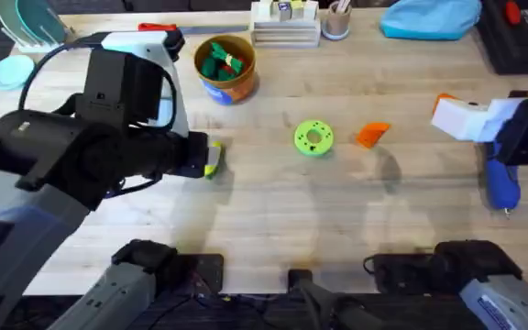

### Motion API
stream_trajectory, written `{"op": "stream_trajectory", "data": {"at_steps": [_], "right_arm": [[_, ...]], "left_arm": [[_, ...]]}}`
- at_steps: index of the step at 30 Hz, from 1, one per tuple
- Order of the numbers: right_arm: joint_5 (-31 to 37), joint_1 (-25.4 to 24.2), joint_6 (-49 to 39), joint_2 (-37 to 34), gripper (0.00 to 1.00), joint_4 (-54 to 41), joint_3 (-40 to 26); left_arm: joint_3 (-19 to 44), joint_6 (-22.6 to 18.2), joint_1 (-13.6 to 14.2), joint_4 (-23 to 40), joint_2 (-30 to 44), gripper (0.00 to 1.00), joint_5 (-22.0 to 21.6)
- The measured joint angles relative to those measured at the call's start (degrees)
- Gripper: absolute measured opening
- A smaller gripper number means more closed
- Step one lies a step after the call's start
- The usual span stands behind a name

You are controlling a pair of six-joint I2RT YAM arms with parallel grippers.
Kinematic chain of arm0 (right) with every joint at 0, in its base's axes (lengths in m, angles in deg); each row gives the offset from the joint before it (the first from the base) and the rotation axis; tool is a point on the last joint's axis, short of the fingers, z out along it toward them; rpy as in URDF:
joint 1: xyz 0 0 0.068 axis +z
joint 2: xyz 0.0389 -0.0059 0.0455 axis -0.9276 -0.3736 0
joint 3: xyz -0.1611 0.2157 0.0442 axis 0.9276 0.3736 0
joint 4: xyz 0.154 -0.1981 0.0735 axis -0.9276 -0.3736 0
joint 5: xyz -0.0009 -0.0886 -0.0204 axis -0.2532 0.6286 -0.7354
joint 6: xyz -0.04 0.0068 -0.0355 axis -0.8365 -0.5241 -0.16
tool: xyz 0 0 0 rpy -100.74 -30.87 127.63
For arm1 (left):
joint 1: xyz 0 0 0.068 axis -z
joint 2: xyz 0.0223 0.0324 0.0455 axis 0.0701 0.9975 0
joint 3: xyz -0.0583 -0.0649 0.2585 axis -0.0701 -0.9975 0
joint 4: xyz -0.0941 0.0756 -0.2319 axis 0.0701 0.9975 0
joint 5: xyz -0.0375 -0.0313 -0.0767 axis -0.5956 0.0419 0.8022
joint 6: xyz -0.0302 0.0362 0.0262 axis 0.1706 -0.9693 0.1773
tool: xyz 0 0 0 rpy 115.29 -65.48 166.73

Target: Pick up the gripper from the table and insert it into the empty holder that is missing its gripper. Then pick up a screw, insert it into the mounting hole, and use the screwdriver to tighten it. Finally, clean up the table by picking up the vegetable and placing it into the bucket.

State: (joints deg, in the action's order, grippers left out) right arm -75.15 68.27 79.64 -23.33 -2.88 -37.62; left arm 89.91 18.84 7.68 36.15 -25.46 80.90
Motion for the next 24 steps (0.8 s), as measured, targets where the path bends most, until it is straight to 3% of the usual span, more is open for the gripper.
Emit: {"op": "stream_trajectory", "data": {"at_steps": [2,4,8,9,14,19,21,24], "right_arm": [[0.0,0.0,0.0,0.0,0.991,0.0,0.0],[0.0,0.0,0.0,0.0,0.991,0.0,0.0],[0.0,0.0,0.0,0.0,0.991,0.0,0.0],[0.0,0.0,0.0,0.0,0.991,0.0,0.0],[0.0,0.0,0.0,0.0,0.991,-0.1,0.0],[0.0,0.0,0.0,0.0,0.991,-0.1,0.0],[0.0,0.0,0.0,0.0,0.991,-0.1,0.0],[0.0,0.0,0.0,0.0,0.991,-0.1,0.0]], "left_arm": [[0.0,0.3,0.7,-0.2,0.0,0.016,-0.3],[0.0,0.5,1.5,-0.2,0.0,0.279,-0.4],[1.2,2.0,4.7,-0.1,-0.7,0.916,-0.3],[2.1,2.7,5.8,-0.3,-1.1,0.975,-0.2],[8.6,4.5,12.8,-5.9,-4.6,0.994,-0.2],[13.8,5.3,19.9,-18.5,-8.9,0.994,-0.2],[14.5,5.4,20.8,-22.1,-10.3,0.995,-0.2],[14.9,5.5,20.9,-21.4,-12.2,0.995,-0.2]]}}
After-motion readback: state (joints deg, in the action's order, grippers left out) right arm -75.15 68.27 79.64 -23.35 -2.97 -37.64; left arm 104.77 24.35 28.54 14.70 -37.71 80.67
